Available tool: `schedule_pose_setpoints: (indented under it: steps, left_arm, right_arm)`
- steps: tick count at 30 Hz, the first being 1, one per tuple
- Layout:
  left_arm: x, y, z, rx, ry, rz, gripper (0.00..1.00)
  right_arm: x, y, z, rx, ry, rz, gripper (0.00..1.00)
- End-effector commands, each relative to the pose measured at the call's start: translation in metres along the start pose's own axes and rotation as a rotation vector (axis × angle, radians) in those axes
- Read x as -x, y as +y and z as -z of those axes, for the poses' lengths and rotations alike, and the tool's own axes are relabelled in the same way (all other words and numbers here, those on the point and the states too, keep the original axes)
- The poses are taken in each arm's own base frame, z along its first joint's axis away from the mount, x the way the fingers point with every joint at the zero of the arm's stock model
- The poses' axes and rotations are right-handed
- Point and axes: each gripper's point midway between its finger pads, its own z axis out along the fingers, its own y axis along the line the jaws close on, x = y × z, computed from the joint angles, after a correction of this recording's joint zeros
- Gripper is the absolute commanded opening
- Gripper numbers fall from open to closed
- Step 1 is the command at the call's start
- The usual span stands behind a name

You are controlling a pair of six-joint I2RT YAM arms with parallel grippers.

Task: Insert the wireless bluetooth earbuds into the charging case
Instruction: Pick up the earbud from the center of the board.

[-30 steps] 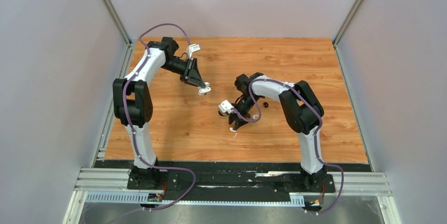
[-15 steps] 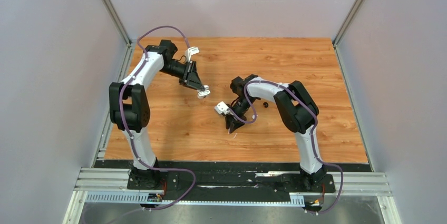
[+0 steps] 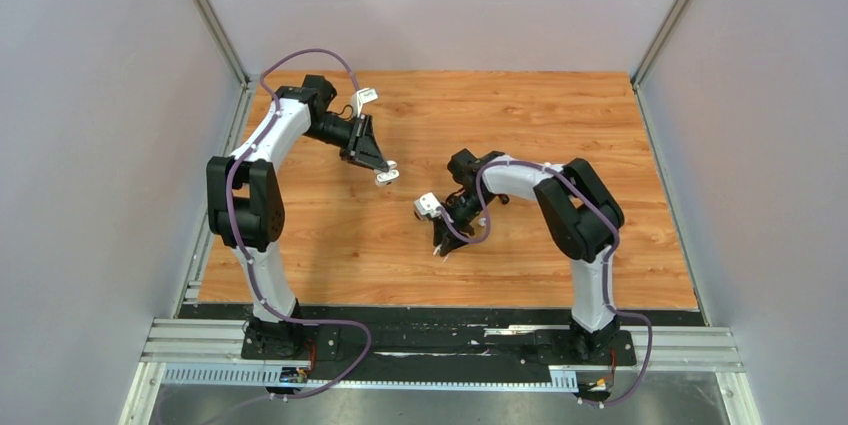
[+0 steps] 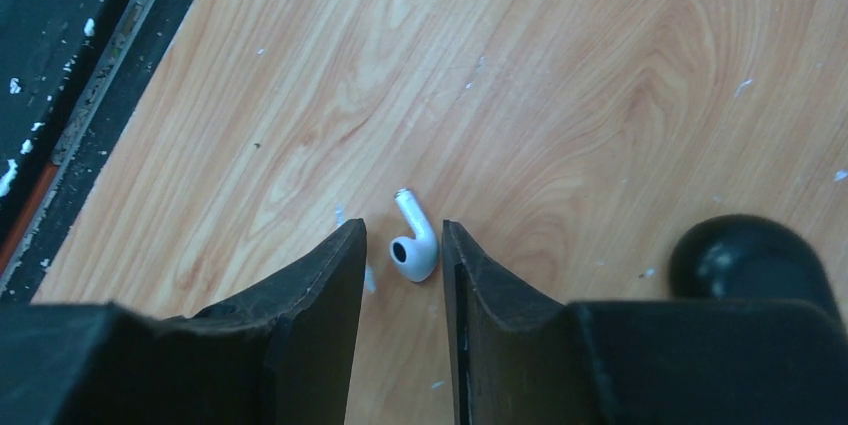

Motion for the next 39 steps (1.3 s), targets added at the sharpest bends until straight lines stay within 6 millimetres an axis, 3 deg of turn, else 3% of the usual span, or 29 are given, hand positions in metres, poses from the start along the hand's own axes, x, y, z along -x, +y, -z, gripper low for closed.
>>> schedule_pose_setpoints:
  steps: [1,5,10,15,19,24,39]
  left_arm:
    - [0.012,-0.013,0.009,-0.013,-0.043,-0.042,0.00]
    - [0.011,-0.012,0.008,-0.017,-0.038,-0.033,0.00]
    - [0.012,-0.011,0.007,-0.023,-0.036,-0.026,0.00]
    - [0.015,-0.011,0.007,-0.028,-0.036,-0.024,0.00]
    - [0.018,-0.011,0.006,-0.031,-0.040,-0.026,0.00]
    - [0.020,-0.008,0.005,-0.037,-0.042,-0.021,0.00]
    - [0.021,-0.010,0.005,-0.038,-0.043,-0.032,0.00]
  right_arm:
    - [0.017,-0.008,0.009,-0.154,-0.068,0.020,0.38]
    - [0.016,-0.007,0.009,-0.224,-0.081,-0.011,0.40]
    - [0.009,-0.022,0.017,-0.366,-0.058,-0.087,0.42]
    - [0.008,-0.027,0.031,-0.513,-0.045,-0.268,0.43]
    - [0.015,-0.010,0.027,-0.537,-0.044,-0.309,0.43]
    - [0.012,-0.015,0.027,-0.566,-0.030,-0.374,0.39]
    - [0.002,-0.013,0.013,-0.548,0.011,-0.299,0.35]
